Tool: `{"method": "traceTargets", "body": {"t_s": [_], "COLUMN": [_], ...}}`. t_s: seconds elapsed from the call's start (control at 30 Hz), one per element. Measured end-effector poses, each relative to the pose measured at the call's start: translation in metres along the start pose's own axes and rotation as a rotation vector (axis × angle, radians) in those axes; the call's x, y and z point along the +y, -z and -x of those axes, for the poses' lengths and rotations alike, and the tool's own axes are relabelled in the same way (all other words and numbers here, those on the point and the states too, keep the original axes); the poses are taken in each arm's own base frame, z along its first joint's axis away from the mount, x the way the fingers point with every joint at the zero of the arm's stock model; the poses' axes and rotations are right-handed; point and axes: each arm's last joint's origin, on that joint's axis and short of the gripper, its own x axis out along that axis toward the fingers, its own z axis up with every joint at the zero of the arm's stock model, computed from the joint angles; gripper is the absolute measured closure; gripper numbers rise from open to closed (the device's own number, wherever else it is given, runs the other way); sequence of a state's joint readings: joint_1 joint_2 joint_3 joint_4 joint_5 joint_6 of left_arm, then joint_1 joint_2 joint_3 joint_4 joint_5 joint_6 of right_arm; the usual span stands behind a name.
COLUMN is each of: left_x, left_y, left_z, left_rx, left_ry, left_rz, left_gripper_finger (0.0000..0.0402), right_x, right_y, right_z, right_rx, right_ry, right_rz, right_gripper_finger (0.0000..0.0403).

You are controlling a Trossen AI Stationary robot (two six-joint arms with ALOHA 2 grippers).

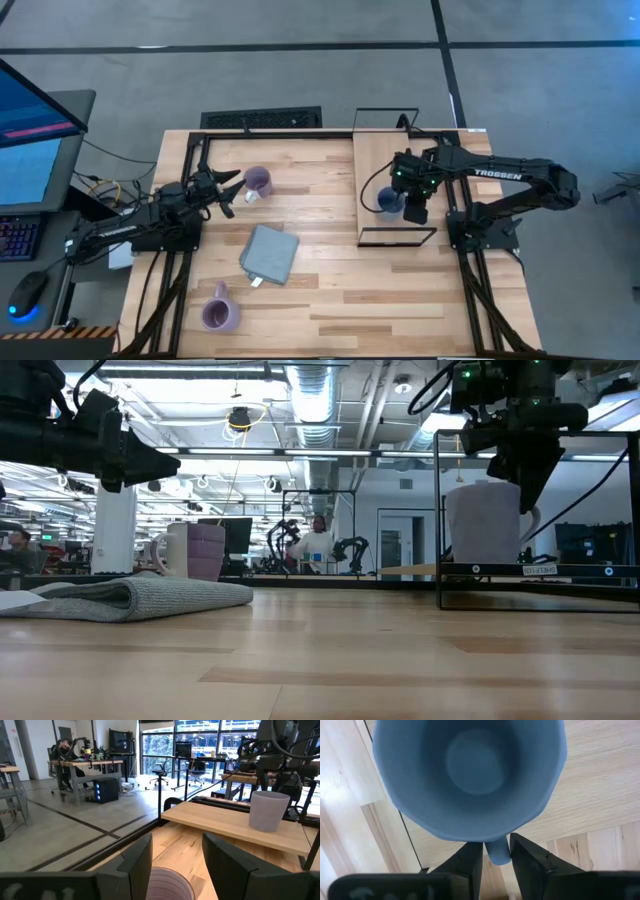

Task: Stack small to large cups/mugs on shelf
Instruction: Put the blue mug on the shelf

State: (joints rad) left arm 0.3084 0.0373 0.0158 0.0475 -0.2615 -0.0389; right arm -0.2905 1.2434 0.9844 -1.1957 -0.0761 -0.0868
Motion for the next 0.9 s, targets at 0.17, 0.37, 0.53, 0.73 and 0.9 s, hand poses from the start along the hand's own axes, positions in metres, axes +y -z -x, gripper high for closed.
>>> {"method": "traceTargets", "body": {"t_s": [0.17, 0.37, 0.53, 0.73, 0.9], "left_x": [0.0000, 0.0000, 0.0000, 0.0000, 0.0000], "left_y": [0.0000, 0.0000, 0.0000, 0.0000, 0.0000], "left_z": [0.0000, 0.0000, 0.0000, 0.0000, 0.0000], "left_rx": [0.000, 0.000, 0.000, 0.000, 0.001], "left_ry": [0.000, 0.000, 0.000, 0.000, 0.000], "left_rz": [-0.004, -0.005, -0.009, -0.009, -0.009], "left_gripper_finger": [0.0237, 0.0237, 0.0237, 0.0237, 0.0237], "right_x": [0.0003, 0.0005, 0.0005, 0.0005, 0.0005], "right_y": [0.0000, 0.0000, 0.0002, 0.0004, 0.0004], "right_z": [-0.0001, -0.0001, -0.0001, -0.0002, -0.0002], "right_rx": [0.000, 0.001, 0.002, 0.005, 0.005], "right_ry": [-0.001, -0.002, -0.002, -0.003, -0.002], "right_rz": [-0.011, -0.030, -0.025, -0.025, -0.039], "right_gripper_finger": [0.0284, 0.0284, 0.0284, 0.0284, 0.0283]}}
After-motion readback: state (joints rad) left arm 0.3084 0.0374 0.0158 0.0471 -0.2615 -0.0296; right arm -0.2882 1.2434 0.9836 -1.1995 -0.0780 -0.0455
